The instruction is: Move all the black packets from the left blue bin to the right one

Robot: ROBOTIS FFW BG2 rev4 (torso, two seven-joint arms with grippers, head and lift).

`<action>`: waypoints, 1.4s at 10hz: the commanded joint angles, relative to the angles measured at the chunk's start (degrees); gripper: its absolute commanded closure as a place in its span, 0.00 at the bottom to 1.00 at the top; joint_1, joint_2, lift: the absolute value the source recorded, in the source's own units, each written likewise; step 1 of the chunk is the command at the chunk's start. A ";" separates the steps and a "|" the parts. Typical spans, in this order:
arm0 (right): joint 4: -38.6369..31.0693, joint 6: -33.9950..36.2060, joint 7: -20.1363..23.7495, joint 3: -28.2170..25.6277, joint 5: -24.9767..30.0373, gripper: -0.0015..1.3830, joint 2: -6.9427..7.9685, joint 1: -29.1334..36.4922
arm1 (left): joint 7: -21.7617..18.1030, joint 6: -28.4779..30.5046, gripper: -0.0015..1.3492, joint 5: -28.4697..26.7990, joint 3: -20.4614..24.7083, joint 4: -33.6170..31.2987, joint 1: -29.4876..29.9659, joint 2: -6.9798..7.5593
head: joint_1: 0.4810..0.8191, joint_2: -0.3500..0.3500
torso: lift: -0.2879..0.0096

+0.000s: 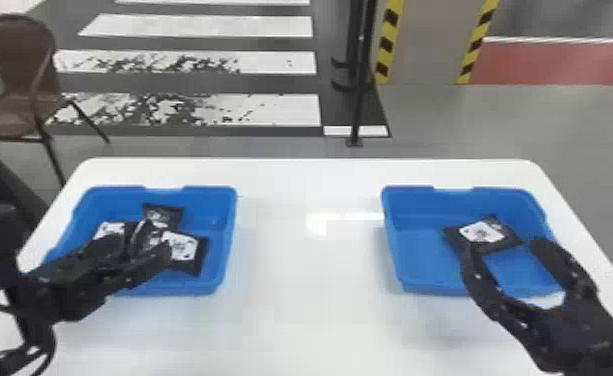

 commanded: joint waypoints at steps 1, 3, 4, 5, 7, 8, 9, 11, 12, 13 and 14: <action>-1.51 0.13 0.09 1.17 -1.94 0.09 0.07 3.38 | 0.03 3.56 0.10 -5.52 0.79 0.55 -3.58 1.19 | 0.63 0.56 | 0.50; -1.37 0.13 0.09 1.29 -3.08 0.09 -0.19 3.94 | 0.38 8.62 0.10 -9.75 0.22 2.80 -7.65 2.15 | 0.63 0.65 | 0.50; -1.09 0.41 0.09 1.29 -3.54 0.09 -0.28 4.08 | 1.61 12.00 0.10 -11.69 0.11 2.94 -9.20 1.80 | 0.63 0.67 | 0.50; -0.95 1.11 0.09 1.40 -4.11 0.09 -0.28 4.08 | 1.61 12.42 0.10 -12.38 -0.46 7.02 -11.87 1.71 | 0.63 0.70 | 0.50; -0.53 1.81 0.27 1.51 -4.34 0.09 -0.28 3.94 | 1.70 12.56 0.10 -12.95 -3.55 13.20 -15.95 2.51 | 0.63 0.71 | 0.50; -0.11 2.09 0.35 1.51 -4.91 0.09 -0.28 3.80 | 1.70 12.42 0.10 -12.03 -3.55 16.30 -17.08 2.42 | 0.63 0.69 | 0.50; 0.03 2.24 0.35 1.63 -5.14 0.09 -0.28 3.80 | 1.70 12.14 0.10 -11.46 -3.66 18.69 -17.92 2.42 | 0.63 0.69 | 0.50; 0.32 2.94 0.44 1.74 -5.60 0.09 -0.28 3.66 | 1.70 11.72 0.10 -9.52 -4.58 22.35 -19.89 2.59 | 0.63 0.68 | 0.50; 0.46 3.08 0.53 1.86 -5.60 0.09 -0.28 3.52 | 1.70 11.29 0.10 -8.38 -5.38 24.31 -20.87 2.77 | 0.63 0.68 | 0.50; 0.74 3.36 0.62 1.97 -5.82 0.09 -0.28 3.38 | 1.61 11.29 0.12 -7.35 -6.18 26.00 -21.72 2.86 | 0.63 0.66 | 0.50; 1.02 3.50 0.71 2.09 -6.05 0.09 -0.28 3.24 | 1.26 11.58 0.23 -7.35 -7.09 27.97 -22.70 3.21 | 0.63 0.65 | 0.50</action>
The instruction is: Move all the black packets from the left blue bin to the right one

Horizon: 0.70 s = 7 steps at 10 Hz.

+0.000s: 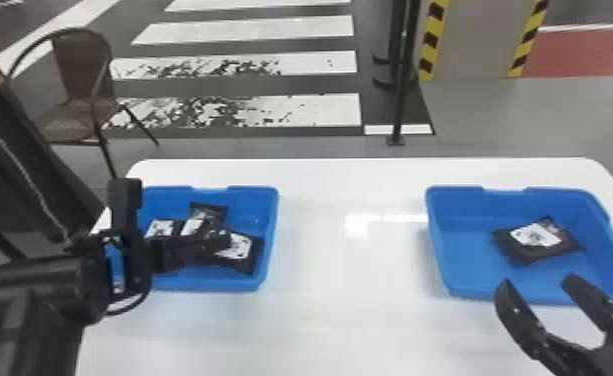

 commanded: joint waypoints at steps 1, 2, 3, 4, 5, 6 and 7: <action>0.31 0.26 0.05 0.11 -0.26 0.09 0.00 -0.19 | -0.67 -0.43 0.49 0.09 -1.24 2.09 -0.91 0.46 | 0.63 0.63 | 0.50; 0.45 0.26 0.05 0.11 -0.72 0.09 0.00 -0.19 | -0.76 -3.39 0.75 0.09 -1.69 2.09 -0.63 0.46 | 0.63 0.62 | 0.50; 0.45 0.40 0.14 0.11 -0.72 0.09 0.00 -0.19 | -0.85 -4.09 0.85 0.20 -1.81 2.09 -0.77 0.37 | 0.63 0.62 | 0.50; 0.45 0.54 0.14 0.22 -0.83 0.09 0.00 -0.19 | -1.37 -3.53 0.85 -0.48 -2.61 2.09 -1.19 0.55 | 0.63 0.61 | 0.50; 0.45 0.68 0.14 0.22 -1.06 0.09 0.00 -0.19 | -2.08 -3.67 0.86 -1.62 -3.41 2.09 -1.33 0.81 | 0.63 0.61 | 0.50; 0.73 0.97 0.14 0.33 -1.75 0.09 0.00 -0.19 | -3.04 -4.79 0.86 -1.51 -3.52 1.95 -1.33 0.90 | 0.63 0.60 | 0.50; 0.73 0.97 0.22 0.33 -1.86 0.09 0.00 -0.19 | -4.19 -5.49 0.86 -0.82 -3.52 1.24 -1.05 1.08 | 0.63 0.60 | 0.50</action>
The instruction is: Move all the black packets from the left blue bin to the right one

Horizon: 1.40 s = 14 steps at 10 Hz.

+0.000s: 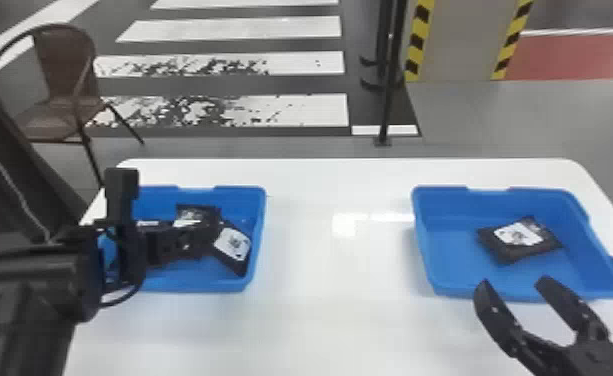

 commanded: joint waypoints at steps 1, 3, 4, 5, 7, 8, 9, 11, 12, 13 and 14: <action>-0.21 0.04 0.12 0.01 -0.25 0.09 0.00 0.00 | -0.92 0.13 0.88 0.47 0.09 -3.33 1.34 0.38 | 0.63 0.59 | 0.50; -0.35 0.04 0.56 0.01 -0.70 0.09 0.00 -0.28 | -2.33 1.39 0.88 3.44 1.69 -10.50 5.56 0.38 | 0.63 0.58 | 0.50; 0.21 0.18 1.43 0.01 -1.39 0.09 0.00 -0.98 | -2.59 1.53 0.88 6.64 2.83 -14.86 7.95 0.21 | 0.63 0.57 | 0.50; 1.33 0.18 2.93 0.01 -1.85 0.09 0.00 -2.25 | -3.03 1.53 0.88 8.47 3.41 -18.23 9.77 0.12 | 0.63 0.57 | 0.50; 3.86 0.18 5.30 0.81 -3.10 0.09 0.00 -4.22 | -3.30 0.27 0.88 13.38 3.52 -22.17 11.60 -0.06 | 0.63 0.55 | 0.50; 5.13 0.18 6.09 1.61 -4.93 0.09 -0.27 -4.92 | -3.47 -0.86 0.88 15.55 3.41 -22.73 11.74 -0.14 | 0.63 0.54 | 0.50; 6.40 0.60 6.97 3.33 -7.56 0.09 -0.71 -6.19 | -4.00 -2.40 0.88 18.29 3.06 -22.87 11.74 -0.14 | 0.63 0.53 | 0.50; 9.91 1.59 8.90 7.44 -14.87 0.09 -2.02 -9.00 | -4.70 -3.81 0.88 22.06 2.72 -22.73 11.88 -0.14 | 0.63 0.54 | 0.50; 10.33 4.54 9.52 8.92 -19.56 0.09 -2.11 -9.42 | -4.70 -4.37 0.88 25.38 2.15 -22.73 12.16 -0.14 | 0.63 0.56 | 0.50; 11.32 7.21 10.22 10.52 -24.93 0.09 -2.11 -10.12 | -4.88 -4.79 0.88 28.12 1.24 -22.73 12.16 -0.14 | 0.63 0.57 | 0.50; 11.74 10.02 10.75 12.01 -28.58 0.09 -2.11 -10.69 | -4.97 -4.94 0.88 30.63 0.78 -22.59 12.16 -0.06 | 0.63 0.58 | 0.50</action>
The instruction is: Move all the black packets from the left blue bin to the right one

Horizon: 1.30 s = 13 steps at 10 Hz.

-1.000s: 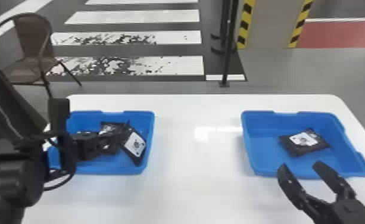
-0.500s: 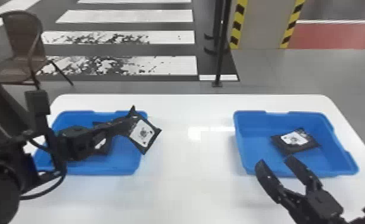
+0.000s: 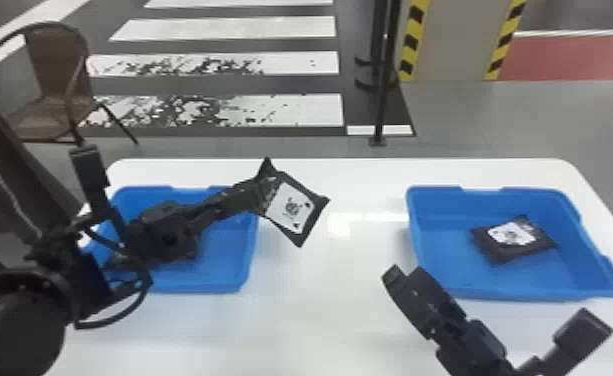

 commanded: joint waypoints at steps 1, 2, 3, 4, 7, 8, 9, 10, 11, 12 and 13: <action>0.44 3.63 0.27 2.00 -5.22 0.09 -0.09 -0.93 | -0.04 -0.27 0.88 4.09 -0.80 0.94 0.14 0.16 | 0.63 0.60 | 0.50; 0.86 3.63 0.27 2.58 -6.25 0.09 -0.09 -1.49 | -0.12 -0.13 0.88 6.60 -1.60 1.51 0.28 0.16 | 0.63 0.62 | 0.50; 1.70 3.77 0.35 2.58 -6.48 0.09 -0.18 -2.47 | -0.12 0.01 0.88 7.06 -2.40 1.51 0.14 0.16 | 0.63 0.62 | 0.50; 2.40 3.77 0.27 2.58 -7.05 0.09 -0.26 -3.60 | -0.12 0.01 0.88 8.54 -3.88 1.51 -0.28 0.33 | 0.63 0.61 | 0.50; 4.65 3.77 0.09 3.03 -7.85 0.09 -0.61 -6.83 | -0.04 0.29 0.88 11.74 -7.43 2.63 -1.26 0.42 | 0.63 0.54 | 0.50; 4.23 3.77 -0.08 3.03 -7.62 0.08 -0.61 -7.40 | -0.12 0.43 0.88 11.74 -7.88 3.19 -1.40 0.42 | 0.63 0.53 | 0.50; 3.53 3.06 -0.17 3.03 -7.51 0.09 -0.70 -7.40 | -0.12 0.43 0.88 11.86 -8.11 3.62 -1.40 0.42 | 0.63 0.52 | 0.50; 2.55 3.06 -0.26 3.03 -7.74 0.10 -0.61 -6.97 | -0.12 0.43 0.88 11.86 -8.11 3.76 -1.26 0.51 | 0.63 0.51 | 0.50; 2.40 3.06 -0.35 3.38 -8.19 0.22 -0.61 -6.83 | -0.12 0.57 0.88 12.31 -8.34 4.18 -1.40 0.51 | 0.63 0.51 | 0.50; 2.55 3.91 -0.52 3.72 -9.79 0.58 -0.61 -6.83 | -0.04 0.57 0.88 12.66 -8.68 4.74 -1.54 0.51 | 0.63 0.51 | 0.50; 2.69 3.91 -0.52 3.83 -10.25 0.82 -0.61 -6.83 | -0.12 0.57 0.88 12.77 -9.02 5.16 -1.83 0.51 | 0.63 0.51 | 0.50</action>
